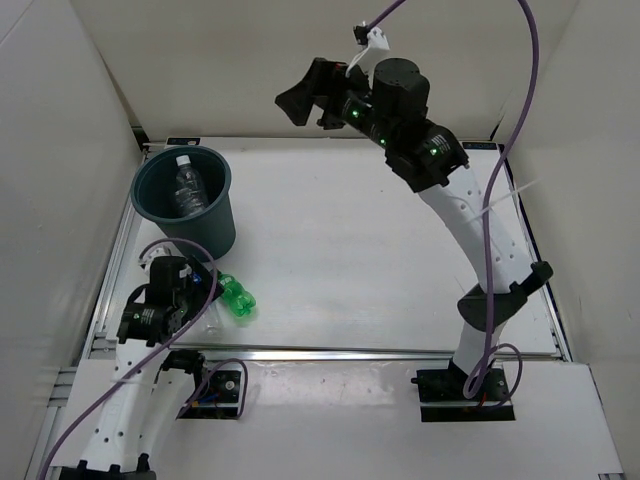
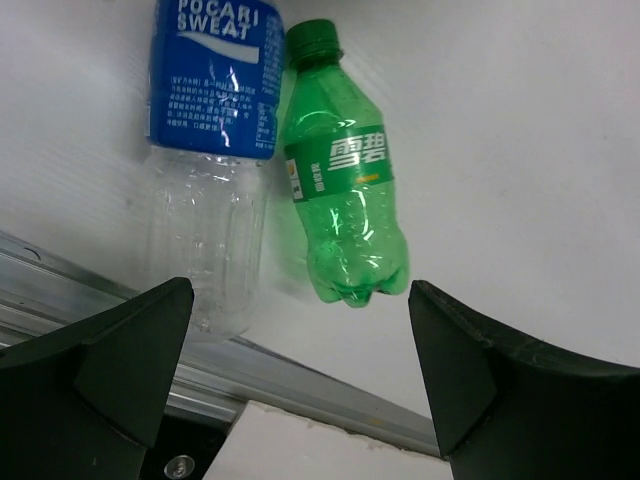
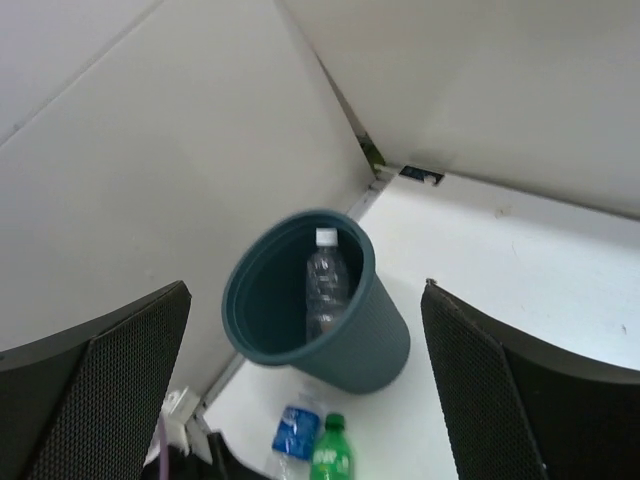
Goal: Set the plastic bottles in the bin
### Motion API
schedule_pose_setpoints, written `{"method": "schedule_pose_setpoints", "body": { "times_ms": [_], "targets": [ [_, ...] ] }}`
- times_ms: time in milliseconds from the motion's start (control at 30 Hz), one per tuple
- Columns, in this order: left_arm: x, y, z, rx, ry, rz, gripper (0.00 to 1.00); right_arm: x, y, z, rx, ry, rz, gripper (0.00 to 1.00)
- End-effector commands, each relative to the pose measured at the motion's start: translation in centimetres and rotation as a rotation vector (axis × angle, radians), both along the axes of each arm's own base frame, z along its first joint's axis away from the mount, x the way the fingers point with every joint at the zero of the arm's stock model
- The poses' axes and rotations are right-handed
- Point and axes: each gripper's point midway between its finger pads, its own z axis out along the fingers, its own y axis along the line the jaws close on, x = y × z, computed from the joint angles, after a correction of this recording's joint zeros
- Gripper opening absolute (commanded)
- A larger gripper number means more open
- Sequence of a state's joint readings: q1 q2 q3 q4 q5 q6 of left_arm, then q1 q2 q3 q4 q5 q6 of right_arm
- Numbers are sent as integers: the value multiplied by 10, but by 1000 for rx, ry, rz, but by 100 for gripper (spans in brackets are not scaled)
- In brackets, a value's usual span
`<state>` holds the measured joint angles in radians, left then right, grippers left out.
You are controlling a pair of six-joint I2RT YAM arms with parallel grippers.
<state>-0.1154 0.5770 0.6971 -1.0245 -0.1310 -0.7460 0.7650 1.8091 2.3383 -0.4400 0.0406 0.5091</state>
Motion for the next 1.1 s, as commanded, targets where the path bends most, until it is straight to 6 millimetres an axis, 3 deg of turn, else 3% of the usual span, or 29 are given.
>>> {"method": "schedule_pose_setpoints", "body": {
  "times_ms": [0, 200, 300, 367, 667, 733, 833, 1067],
  "targets": [
    [20, -8, -3, -67, -74, 30, 100, 5, -13, -58, -159, 115, 29, 100],
    [33, -4, -39, -34, 29, 58, 100, 35, -67, -70, -148, 200, -53, 100],
    [33, 5, -55, 1, 103, 86, 100, 45, -80, -69, -119, 222, -48, 100],
    [40, 13, -50, 24, 95, 114, 100, 49, -87, -68, -107, 232, -59, 100],
    [47, 36, -35, 84, 71, 153, 100, 67, -89, -78, -99, 269, -61, 100],
    [43, 37, -50, 76, 124, 153, 100, 65, -88, -78, -98, 269, -52, 100],
    [48, 35, -52, 50, 127, 160, 100, 68, -92, -78, -97, 270, -61, 100],
    [35, 30, -81, -33, 239, 187, 100, 65, -97, -78, -106, 273, -60, 100]
  ]
}}
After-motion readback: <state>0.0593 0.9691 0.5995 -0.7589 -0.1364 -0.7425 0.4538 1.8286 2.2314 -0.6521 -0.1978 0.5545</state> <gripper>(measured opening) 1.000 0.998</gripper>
